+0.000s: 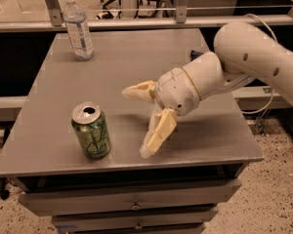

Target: Move green can near blue plastic bottle

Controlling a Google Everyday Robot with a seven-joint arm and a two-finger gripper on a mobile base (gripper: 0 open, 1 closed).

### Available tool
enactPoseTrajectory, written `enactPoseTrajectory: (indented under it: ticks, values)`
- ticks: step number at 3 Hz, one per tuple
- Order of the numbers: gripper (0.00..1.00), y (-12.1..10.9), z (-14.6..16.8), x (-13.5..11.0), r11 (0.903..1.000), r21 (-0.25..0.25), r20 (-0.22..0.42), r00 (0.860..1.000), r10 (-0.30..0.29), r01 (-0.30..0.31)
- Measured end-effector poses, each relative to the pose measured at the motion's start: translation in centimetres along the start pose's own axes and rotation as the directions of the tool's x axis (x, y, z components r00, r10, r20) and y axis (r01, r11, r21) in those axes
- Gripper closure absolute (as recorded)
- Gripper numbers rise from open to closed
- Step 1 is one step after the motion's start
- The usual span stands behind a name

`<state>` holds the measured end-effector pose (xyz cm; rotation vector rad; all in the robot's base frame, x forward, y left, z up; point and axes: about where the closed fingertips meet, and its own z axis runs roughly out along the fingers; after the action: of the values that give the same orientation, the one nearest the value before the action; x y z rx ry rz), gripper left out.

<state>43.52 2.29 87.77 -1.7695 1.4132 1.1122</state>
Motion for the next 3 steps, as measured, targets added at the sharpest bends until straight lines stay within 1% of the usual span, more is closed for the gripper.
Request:
enactPoseTrajectory:
  ticks: [1,2,3]
  values:
    - [0.0,-0.7,3.8,-0.9,0.9971,-0.065,0.125,0.992,-0.032,0.04]
    - [0.0,-1.1,6.4,-1.3,0.9915,-0.111,0.192,0.98,-0.044,0.067]
    - [0.16,-1.4,7.3,-1.4,0.9895,-0.125,0.221,0.974,-0.043,0.072]
